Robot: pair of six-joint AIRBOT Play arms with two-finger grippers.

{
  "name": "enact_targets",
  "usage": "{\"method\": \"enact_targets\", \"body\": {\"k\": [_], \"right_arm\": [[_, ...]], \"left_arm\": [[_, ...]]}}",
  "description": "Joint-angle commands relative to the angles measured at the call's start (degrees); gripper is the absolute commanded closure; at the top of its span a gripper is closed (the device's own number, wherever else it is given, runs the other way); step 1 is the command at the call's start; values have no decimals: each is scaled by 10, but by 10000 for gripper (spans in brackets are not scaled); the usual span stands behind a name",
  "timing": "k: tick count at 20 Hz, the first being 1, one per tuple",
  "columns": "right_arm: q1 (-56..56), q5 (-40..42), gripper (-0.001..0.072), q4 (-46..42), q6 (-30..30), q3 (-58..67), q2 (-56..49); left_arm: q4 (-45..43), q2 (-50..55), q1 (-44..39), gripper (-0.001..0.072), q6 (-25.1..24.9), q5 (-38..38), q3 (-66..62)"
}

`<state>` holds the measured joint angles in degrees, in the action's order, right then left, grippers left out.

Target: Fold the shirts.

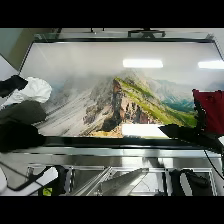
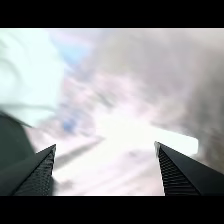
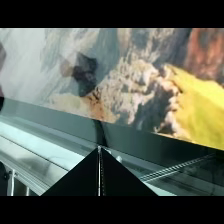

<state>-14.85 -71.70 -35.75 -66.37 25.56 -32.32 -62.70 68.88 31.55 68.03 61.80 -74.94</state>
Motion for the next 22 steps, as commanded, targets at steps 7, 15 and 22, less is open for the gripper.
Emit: {"method": "enact_targets", "body": {"k": [7,15,22], "right_arm": [[0,14,688,0,0,0,0],[0,14,688,0,0,0,0],[51,23,688,0,0,0,0]], "left_arm": [[-87,475,-18,-5,23,50,-294],[-74,501,-75,709,66,186,-443],[218,303,-209,704,44,181,-357]]}}
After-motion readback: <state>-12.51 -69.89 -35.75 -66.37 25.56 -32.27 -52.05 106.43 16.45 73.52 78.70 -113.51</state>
